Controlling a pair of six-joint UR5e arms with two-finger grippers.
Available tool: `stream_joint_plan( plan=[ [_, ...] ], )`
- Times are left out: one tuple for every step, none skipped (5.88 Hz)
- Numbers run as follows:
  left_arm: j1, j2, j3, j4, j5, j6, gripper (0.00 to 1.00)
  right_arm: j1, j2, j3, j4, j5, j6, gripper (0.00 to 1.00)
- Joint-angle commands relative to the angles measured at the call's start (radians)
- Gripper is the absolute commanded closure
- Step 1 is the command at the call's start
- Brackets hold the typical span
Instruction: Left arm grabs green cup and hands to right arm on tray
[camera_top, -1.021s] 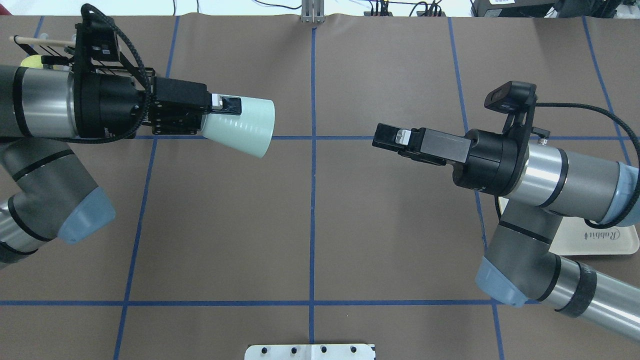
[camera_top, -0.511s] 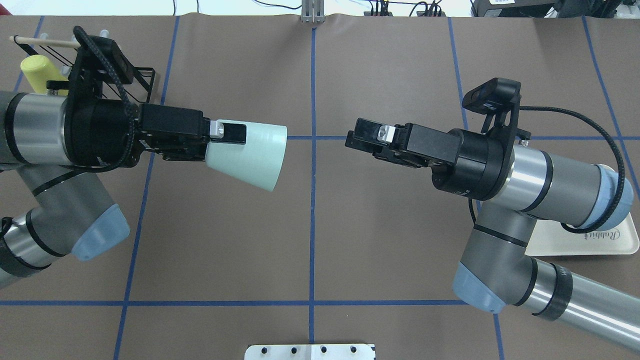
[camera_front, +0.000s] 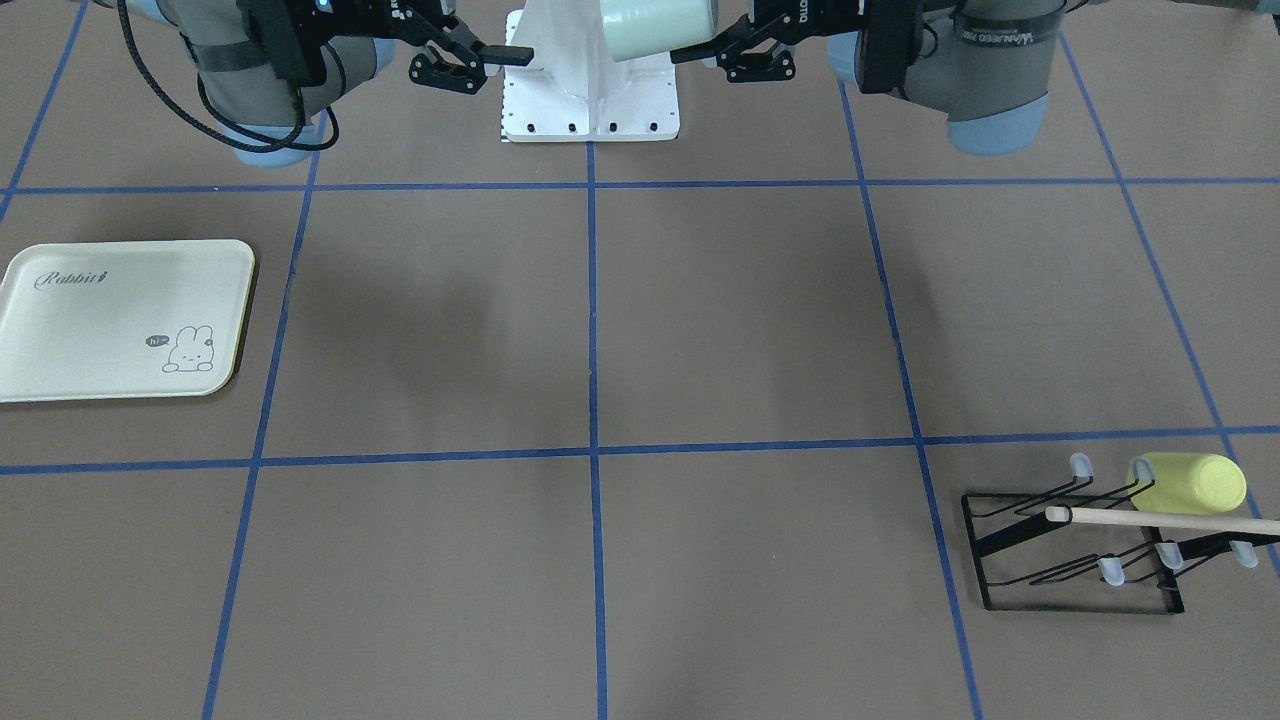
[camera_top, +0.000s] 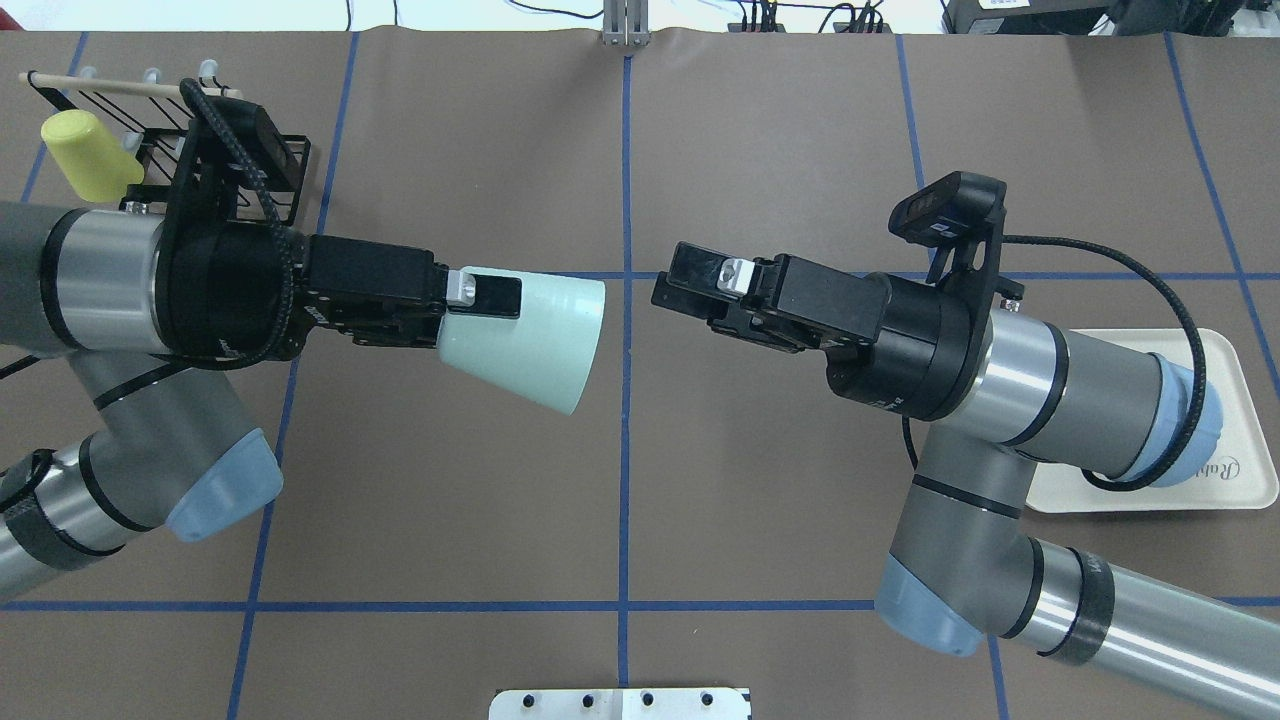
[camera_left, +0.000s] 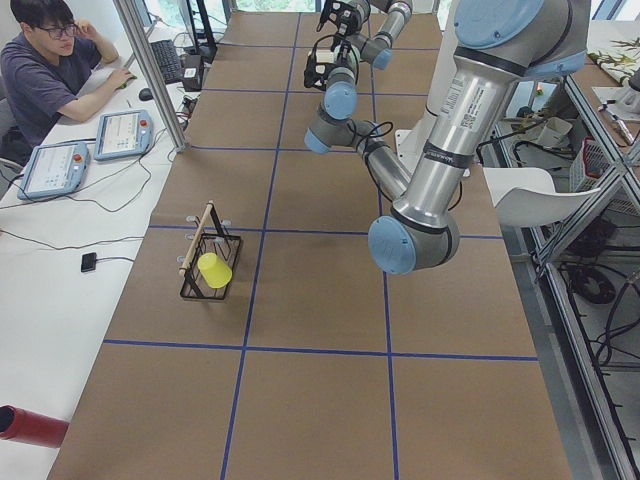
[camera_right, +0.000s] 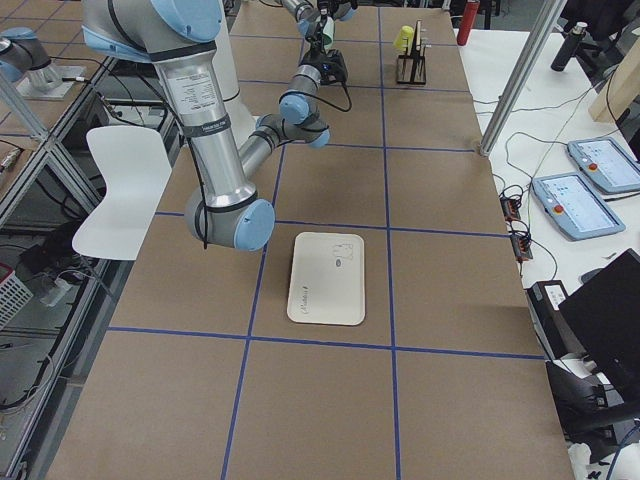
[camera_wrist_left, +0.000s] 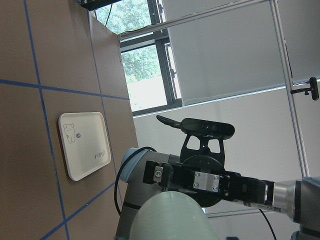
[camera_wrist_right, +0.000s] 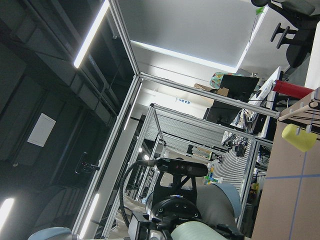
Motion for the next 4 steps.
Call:
stream_joint_plan(
  plan=[
    [0.001,-0.012,0.014,0.007,0.000,-0.010,1.00,-0.032,0.004,0.002,0.000,-0.014,-0.002,0.01],
    [0.001,-0.012,0.016,0.010,0.000,-0.010,1.00,-0.040,0.003,0.004,0.002,-0.015,-0.002,0.01],
    [0.001,-0.012,0.017,0.010,0.000,-0.010,1.00,-0.046,0.003,0.007,0.002,-0.015,0.000,0.01],
    [0.001,-0.012,0.017,0.013,0.000,-0.010,1.00,-0.052,0.004,0.007,0.000,-0.020,-0.002,0.01]
  ],
)
